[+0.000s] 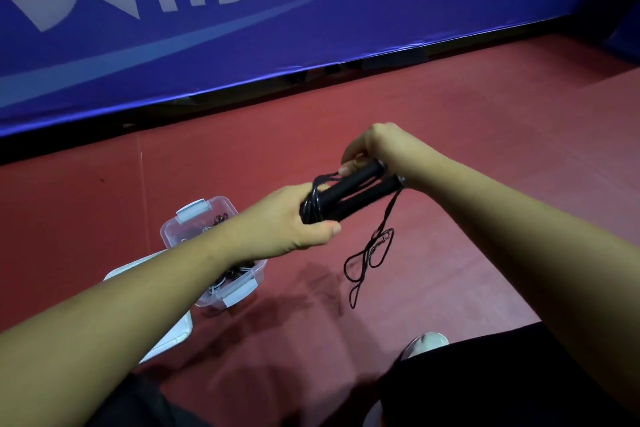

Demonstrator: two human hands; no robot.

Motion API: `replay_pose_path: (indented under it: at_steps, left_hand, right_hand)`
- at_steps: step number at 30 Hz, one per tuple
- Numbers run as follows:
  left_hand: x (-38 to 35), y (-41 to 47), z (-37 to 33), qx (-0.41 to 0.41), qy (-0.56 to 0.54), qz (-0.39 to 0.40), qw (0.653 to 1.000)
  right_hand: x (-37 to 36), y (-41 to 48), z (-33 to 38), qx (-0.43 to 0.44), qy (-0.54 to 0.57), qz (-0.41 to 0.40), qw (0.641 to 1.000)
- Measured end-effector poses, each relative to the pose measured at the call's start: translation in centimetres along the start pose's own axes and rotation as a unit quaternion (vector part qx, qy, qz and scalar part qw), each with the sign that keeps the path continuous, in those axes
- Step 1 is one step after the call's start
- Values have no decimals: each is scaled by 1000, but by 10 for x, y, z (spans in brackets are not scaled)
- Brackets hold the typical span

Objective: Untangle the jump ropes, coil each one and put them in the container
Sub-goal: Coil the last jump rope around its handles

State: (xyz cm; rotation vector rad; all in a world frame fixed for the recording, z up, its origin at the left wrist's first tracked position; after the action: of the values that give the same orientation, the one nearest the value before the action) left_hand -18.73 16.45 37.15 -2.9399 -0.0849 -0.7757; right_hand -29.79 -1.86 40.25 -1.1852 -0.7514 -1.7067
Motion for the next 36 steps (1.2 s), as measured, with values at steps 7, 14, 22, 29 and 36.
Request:
replay_pose_path:
  at_steps: [7,14,22,29,36]
  left_hand:
    - [16,6,8,33,-220,-110,969]
    - [37,8,11,61,-286,-164,942]
    - [55,10,18,81,-342,-200,915]
    - [66,10,25,129,-285,-234,921]
    - [74,14,42,133,-96,-298,941]
  right_hand:
    - [1,-4,-1,-17,136,20,990]
    - [-1,-10,12,-20,202,24,979]
    - [-11,-14,21,-46,244,57,967]
    - [3,-19,27,-78,240,81,964]
    - [5,-24,39,-95,243,98,960]
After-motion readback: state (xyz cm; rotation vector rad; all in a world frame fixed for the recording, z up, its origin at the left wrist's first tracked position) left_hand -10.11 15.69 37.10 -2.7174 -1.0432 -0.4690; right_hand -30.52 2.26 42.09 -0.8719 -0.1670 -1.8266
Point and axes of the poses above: each hand's wrist, its own y-axis towards the middle knuckle, its own x-axis out of the back of the hand, z = x × y, the point moved 1 cm from there along y, towards the middle knuckle, and after that the axes turned 1 degree about z, right-handed, at the moved point
